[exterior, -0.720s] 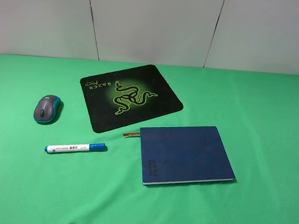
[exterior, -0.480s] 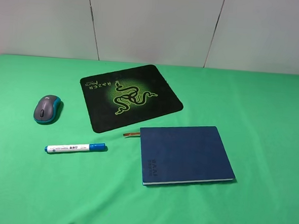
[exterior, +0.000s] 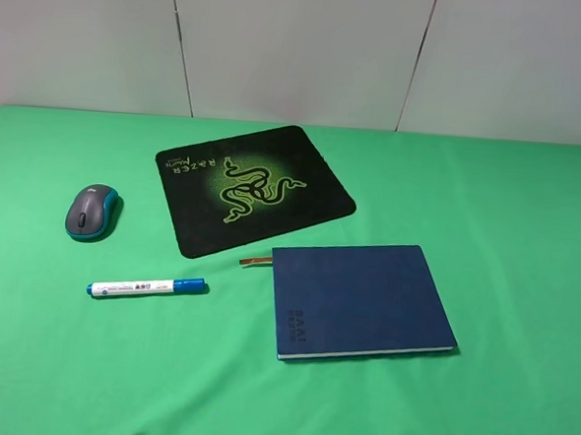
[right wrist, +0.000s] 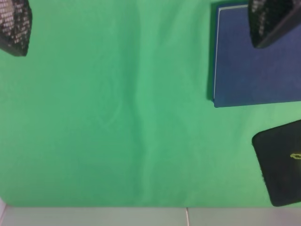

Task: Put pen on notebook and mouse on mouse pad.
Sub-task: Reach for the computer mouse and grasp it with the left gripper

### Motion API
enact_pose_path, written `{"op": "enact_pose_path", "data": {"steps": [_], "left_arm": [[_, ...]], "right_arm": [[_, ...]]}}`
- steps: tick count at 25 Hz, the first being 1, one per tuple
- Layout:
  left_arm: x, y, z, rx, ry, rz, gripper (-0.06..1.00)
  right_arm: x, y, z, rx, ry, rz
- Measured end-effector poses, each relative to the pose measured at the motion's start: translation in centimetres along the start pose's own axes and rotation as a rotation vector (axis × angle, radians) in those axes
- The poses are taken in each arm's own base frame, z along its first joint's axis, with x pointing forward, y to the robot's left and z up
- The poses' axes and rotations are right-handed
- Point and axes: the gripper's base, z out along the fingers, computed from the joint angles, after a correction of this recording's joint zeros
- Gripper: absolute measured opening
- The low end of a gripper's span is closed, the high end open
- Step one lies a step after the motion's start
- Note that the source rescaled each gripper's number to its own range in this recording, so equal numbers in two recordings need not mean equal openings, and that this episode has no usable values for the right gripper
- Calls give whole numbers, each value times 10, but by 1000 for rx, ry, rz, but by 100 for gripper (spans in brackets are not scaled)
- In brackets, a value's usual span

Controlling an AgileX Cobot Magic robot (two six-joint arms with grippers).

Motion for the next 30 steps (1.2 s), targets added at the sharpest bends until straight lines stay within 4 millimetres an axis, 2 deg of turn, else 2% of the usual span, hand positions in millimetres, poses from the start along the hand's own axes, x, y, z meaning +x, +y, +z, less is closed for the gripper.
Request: {"op": "enact_pose_path", "data": {"steps": [19,23,30], "left_arm": [[-1,2,0,-20,-1,-47,100],[-17,4,-1,-22,42,-108,100],[-66,14,16,-43,217,-168,100]], "right_arm": [[0,0,0,0,0,0],[0,0,0,0,0,0],[0,0,0,0,0,0]]}}
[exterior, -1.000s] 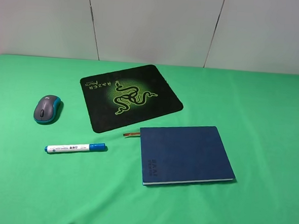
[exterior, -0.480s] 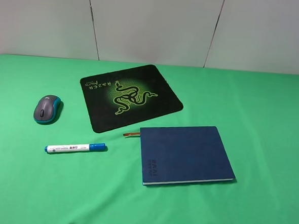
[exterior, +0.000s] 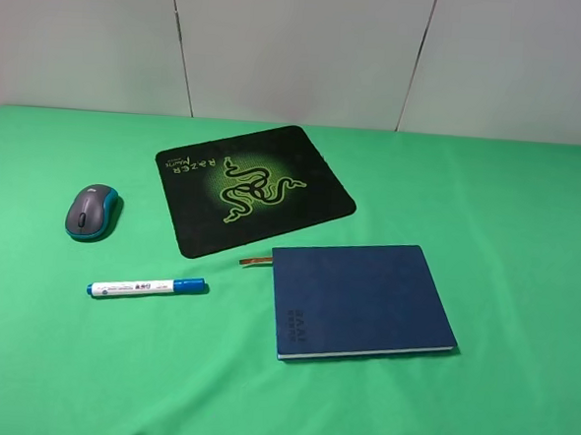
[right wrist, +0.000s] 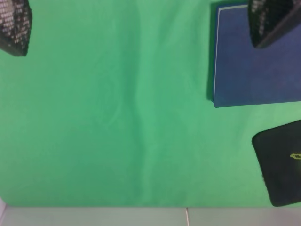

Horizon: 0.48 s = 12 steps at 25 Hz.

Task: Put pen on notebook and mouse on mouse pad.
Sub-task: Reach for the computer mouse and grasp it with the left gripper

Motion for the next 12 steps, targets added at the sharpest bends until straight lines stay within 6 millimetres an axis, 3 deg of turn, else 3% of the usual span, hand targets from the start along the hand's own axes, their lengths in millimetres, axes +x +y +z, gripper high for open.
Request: {"op": "enact_pose_path", "data": {"steps": [4,12], "left_arm": [[-31,2,20,-19,134,-6,100],[-77,4,83,-31,346,-19,100]], "right_arm": [[0,0,0,0,0,0],[0,0,0,0,0,0]]}}
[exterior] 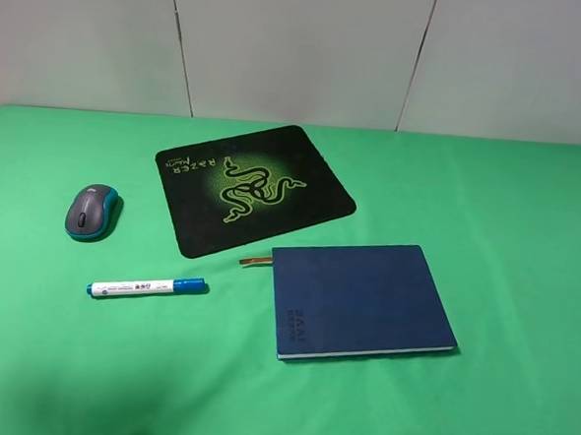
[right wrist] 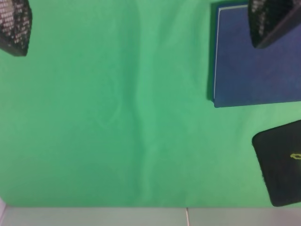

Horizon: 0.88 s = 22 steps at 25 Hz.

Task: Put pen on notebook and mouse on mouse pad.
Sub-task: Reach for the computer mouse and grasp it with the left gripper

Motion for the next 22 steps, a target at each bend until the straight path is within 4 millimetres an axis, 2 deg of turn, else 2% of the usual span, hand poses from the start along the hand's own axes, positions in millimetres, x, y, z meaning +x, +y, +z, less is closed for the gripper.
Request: {"op": "enact_pose_path", "data": {"steps": [7,22], "left_arm": [[-33,1,46,-1,93,-12,100],[-58,-11,125,30,185,-14,100]], "right_arm": [[0,0,0,0,0,0],[0,0,0,0,0,0]]}}
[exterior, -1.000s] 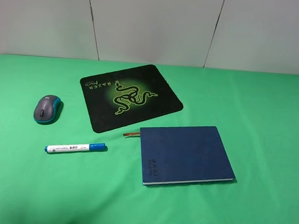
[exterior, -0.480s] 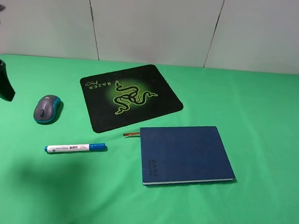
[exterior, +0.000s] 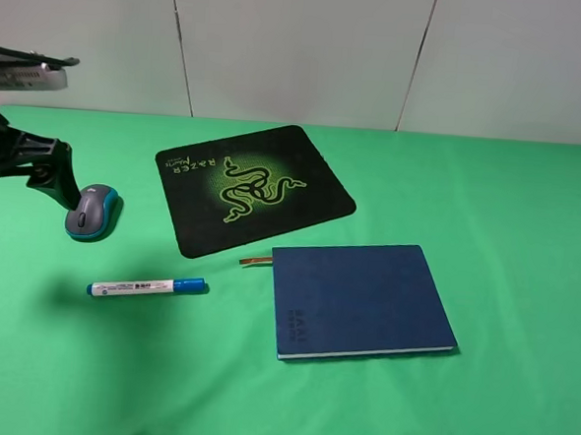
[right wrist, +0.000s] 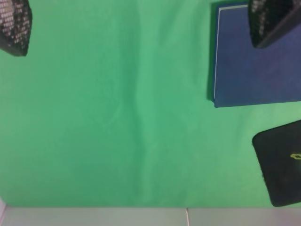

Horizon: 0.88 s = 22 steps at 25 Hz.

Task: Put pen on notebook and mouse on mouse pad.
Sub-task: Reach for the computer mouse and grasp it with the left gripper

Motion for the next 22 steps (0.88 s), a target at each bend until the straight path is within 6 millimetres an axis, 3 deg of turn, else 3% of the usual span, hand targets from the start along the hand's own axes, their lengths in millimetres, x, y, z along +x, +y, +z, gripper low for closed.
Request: {"op": "enact_pose_path", "data": {"steps": [12,22], "left_arm": [[-46,3,44,-45,49,33,100],[-75,5,93,-58,59,43,100]], "right_arm": [[0,0,0,0,0,0],[0,0,0,0,0,0]]}}
